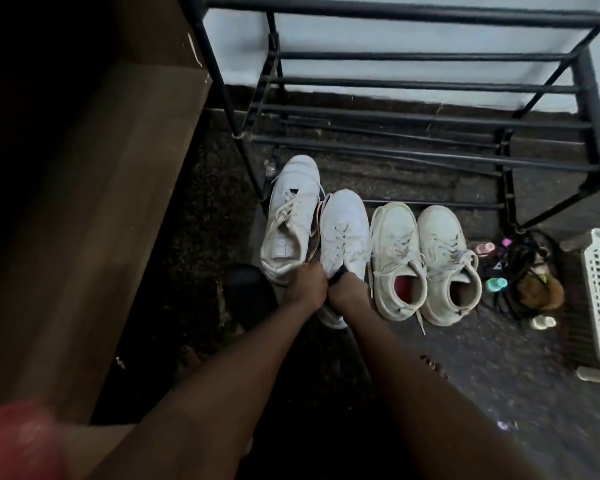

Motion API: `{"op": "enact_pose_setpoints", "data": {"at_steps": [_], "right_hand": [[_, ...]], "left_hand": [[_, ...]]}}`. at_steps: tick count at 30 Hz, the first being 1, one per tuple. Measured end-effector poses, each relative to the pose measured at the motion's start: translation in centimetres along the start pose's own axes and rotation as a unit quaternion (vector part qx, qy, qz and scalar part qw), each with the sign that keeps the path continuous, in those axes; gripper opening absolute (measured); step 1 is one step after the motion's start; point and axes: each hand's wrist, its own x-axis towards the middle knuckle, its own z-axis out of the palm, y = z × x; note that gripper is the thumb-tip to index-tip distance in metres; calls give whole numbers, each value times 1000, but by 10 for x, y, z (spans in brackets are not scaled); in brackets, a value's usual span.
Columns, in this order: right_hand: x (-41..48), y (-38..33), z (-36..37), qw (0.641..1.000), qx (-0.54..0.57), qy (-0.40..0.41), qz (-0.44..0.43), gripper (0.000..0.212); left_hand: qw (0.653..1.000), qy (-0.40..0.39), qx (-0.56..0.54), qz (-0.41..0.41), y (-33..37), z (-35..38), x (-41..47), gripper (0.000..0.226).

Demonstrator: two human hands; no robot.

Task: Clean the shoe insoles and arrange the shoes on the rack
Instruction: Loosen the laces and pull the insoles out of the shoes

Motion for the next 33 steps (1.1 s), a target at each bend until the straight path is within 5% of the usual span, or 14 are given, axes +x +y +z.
{"op": "enact_pose_setpoints", "data": {"at_steps": [5,10,15,21,27,33], "right_hand": [[9,1,3,999,42,1,32,14],[23,19,-3,983,144,83,78,28],[24,25,-11,972,215,37,84,32],[21,7,-3,991,27,77,110,27],[37,-15,21,993,-24,-102,49,40],[38,-4,20,993,35,38,108,31]], "left_hand": [[1000,-19,-13,20,-11,8,2,40],[1000,-10,-27,8,-12,6,4,31],[996,0,-85,0,-16,8,2,29],[987,-18,-156,-28,-11,6,-2,25],[964,-63,-254,-42,-10,1,-5,32],[948,-64,-307,-56,-10,0,-8,27]]}}
